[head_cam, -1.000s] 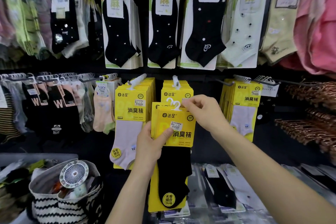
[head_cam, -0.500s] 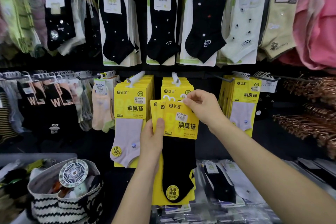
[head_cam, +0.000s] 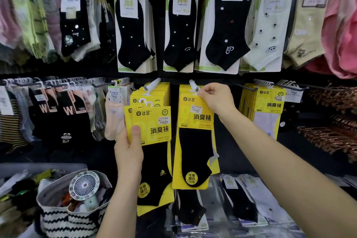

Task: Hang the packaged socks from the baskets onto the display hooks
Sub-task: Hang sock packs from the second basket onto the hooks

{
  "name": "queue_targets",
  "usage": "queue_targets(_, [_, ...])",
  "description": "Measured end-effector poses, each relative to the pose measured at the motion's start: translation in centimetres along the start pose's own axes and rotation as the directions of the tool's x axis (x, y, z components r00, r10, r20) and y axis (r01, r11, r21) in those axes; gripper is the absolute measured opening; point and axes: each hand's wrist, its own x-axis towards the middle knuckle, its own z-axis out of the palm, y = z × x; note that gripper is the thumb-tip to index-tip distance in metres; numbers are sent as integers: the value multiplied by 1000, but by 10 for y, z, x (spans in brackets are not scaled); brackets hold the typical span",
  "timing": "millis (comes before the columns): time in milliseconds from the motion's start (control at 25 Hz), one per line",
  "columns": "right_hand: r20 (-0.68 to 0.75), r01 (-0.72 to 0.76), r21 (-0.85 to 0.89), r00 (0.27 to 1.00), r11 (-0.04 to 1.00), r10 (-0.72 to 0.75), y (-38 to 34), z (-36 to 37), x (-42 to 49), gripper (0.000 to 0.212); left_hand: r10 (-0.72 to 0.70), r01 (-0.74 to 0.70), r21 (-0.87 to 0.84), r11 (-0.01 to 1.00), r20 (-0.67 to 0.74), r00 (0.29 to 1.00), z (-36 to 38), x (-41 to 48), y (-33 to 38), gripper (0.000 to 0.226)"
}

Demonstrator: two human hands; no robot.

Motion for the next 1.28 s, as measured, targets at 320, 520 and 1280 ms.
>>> queue_targets(320, [-6, 13, -110, 1000, 994, -13, 7, 13, 16, 14, -66, 67, -30, 997, 10, 998, 4, 2, -13, 18])
queue_targets(520, [-99, 33, -192, 994, 981, -53, 15, 8, 14, 12, -52, 55, -48, 997, 70, 996, 13, 1, -13, 32])
queue_targets(1280, [181, 46, 215, 980, 976, -86, 22, -16, -46, 9, -165, 189, -69, 980, 265, 950, 51, -20, -8, 28])
